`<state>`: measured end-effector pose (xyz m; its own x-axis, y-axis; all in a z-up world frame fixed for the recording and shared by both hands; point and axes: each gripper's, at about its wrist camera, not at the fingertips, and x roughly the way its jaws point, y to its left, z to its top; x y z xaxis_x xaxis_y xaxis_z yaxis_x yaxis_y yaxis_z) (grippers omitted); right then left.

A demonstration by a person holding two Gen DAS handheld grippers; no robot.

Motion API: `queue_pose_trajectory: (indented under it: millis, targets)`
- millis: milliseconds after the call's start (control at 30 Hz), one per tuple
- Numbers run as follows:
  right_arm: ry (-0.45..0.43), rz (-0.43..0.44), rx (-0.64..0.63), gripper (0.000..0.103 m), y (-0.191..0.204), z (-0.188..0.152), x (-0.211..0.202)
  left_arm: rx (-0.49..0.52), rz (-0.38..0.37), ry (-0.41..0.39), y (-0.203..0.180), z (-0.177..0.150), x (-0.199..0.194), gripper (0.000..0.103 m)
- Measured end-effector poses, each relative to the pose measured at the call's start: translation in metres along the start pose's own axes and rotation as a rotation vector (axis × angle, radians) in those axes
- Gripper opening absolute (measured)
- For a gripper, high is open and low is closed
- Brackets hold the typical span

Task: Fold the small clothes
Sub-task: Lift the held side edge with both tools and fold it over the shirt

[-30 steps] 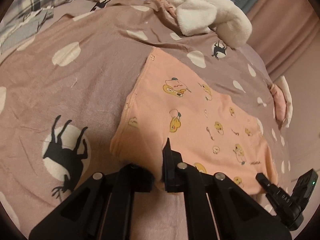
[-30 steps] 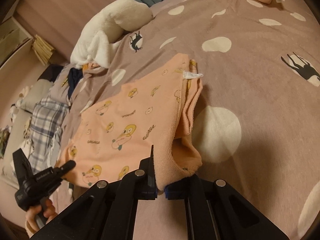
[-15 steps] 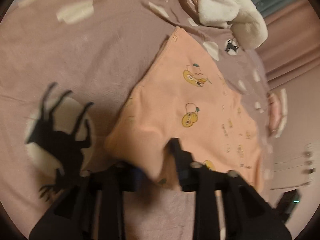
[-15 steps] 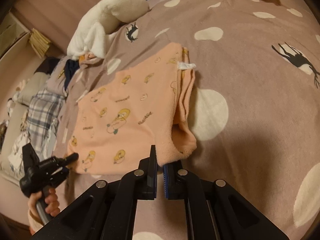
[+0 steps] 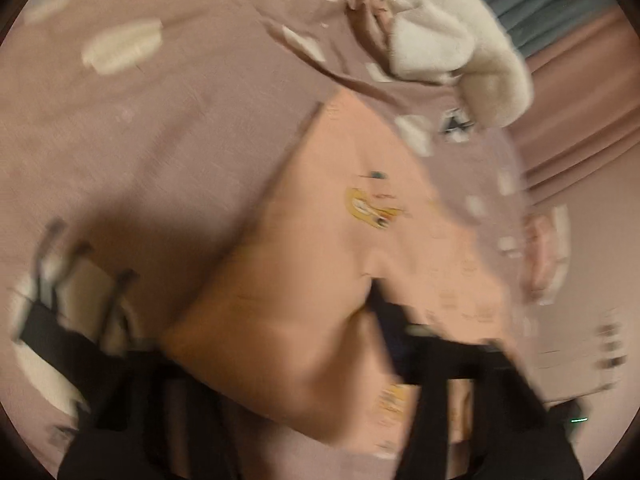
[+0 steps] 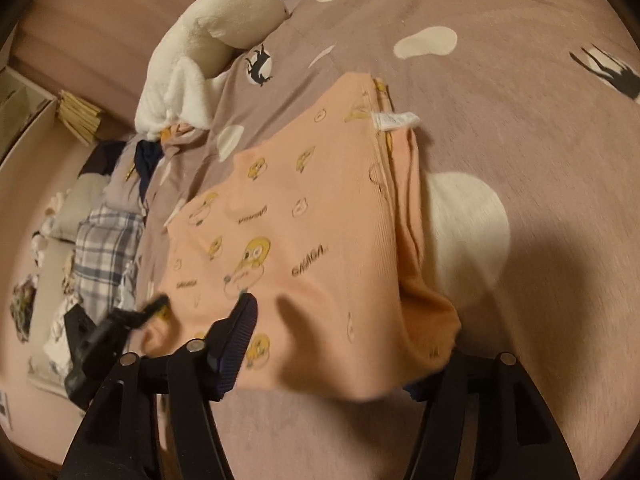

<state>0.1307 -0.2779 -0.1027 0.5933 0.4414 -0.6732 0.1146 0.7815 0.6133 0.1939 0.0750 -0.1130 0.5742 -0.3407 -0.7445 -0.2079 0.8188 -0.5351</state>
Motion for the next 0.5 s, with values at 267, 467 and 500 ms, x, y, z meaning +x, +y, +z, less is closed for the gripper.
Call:
queue_pose_trajectory:
  millis: [267, 467, 500]
  targets:
    - [-0.041, -0.126, -0.121, 0.007, 0.012, -0.004, 0.000, 0.098, 0.061, -0.066, -0.020, -0.007, -0.014, 0.009]
    - [-0.069, -0.087, -0.129, 0.006, 0.015, 0.001, -0.015, 0.078, 0.015, -0.066, -0.011, -0.008, -0.024, 0.008]
    - [-0.071, -0.086, -0.142, 0.006, 0.017, 0.000, -0.017, 0.077, 0.005, -0.068, -0.010, -0.008, -0.028, 0.008]
